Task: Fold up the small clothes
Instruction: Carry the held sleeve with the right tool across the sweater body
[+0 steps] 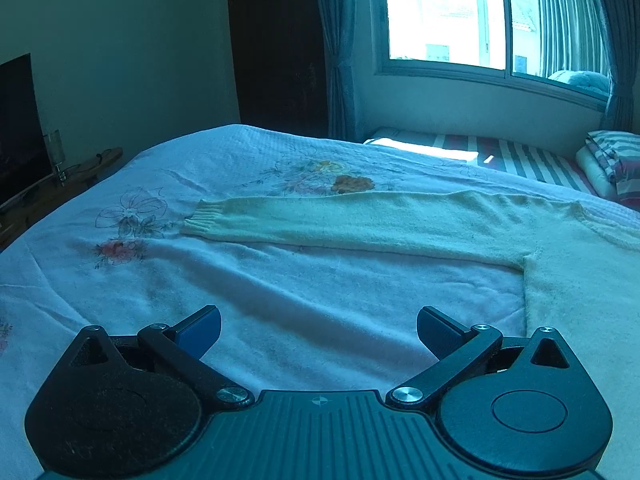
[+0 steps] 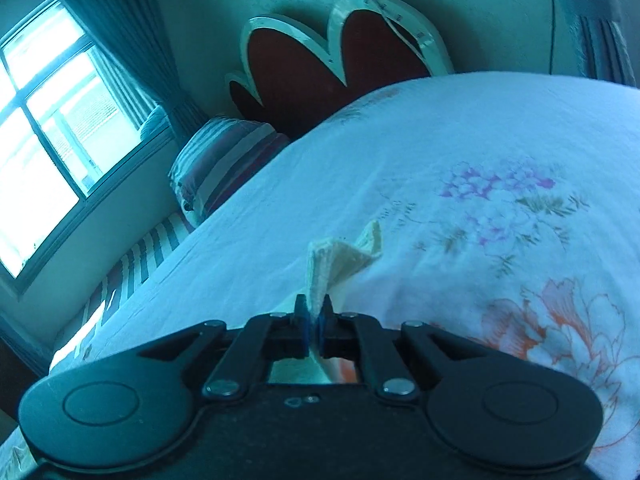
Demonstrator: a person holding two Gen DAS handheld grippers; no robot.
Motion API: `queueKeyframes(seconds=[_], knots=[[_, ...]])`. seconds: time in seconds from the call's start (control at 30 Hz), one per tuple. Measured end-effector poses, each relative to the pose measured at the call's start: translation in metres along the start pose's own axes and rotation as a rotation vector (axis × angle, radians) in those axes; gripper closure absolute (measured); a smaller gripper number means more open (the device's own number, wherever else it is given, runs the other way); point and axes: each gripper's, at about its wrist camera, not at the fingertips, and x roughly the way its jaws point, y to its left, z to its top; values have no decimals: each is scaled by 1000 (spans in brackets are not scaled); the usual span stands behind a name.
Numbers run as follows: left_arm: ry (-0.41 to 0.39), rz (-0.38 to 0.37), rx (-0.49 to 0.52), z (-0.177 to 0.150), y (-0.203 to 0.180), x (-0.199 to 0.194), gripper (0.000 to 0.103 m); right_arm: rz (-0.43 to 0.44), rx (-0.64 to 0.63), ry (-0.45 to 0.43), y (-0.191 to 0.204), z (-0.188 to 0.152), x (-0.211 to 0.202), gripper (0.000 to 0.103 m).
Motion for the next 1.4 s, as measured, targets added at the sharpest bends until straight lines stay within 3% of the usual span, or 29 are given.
queueKeyframes(seconds=[0.2, 0.37, 0.53, 0.77, 0.93, 1.07, 1.1, 1.13, 1.2, 1.3, 1.4], knots=[[12, -16, 16, 1, 22, 19, 0, 52, -159, -10, 89, -6, -12, 98], [32, -82, 11, 10, 36, 50, 0, 126, -276, 11, 183, -37, -21, 98], [36, -145, 3, 15, 52, 63, 0, 239, -375, 85, 277, -97, -27, 98], [75, -156, -29, 9, 81, 77, 0, 368, -504, 252, 382, -197, -22, 98], [92, -156, -46, 8, 92, 86, 0, 364, -585, 303, 407, -250, -20, 97], [94, -150, -58, 10, 91, 91, 0, 370, -613, 290, 416, -264, -23, 93], [96, -151, -57, 11, 89, 93, 0, 392, -616, 287, 415, -264, -24, 89], [98, -152, -56, 11, 86, 94, 0, 429, -618, 292, 416, -267, -25, 74], [103, -161, -57, 14, 75, 96, 0, 469, -701, 285, 422, -272, -31, 61], [110, -225, -56, 22, 50, 95, 0, 504, -692, 234, 406, -255, -51, 71], [100, -316, -36, 36, 3, 88, 0, 426, -609, 173, 365, -219, -64, 73]])
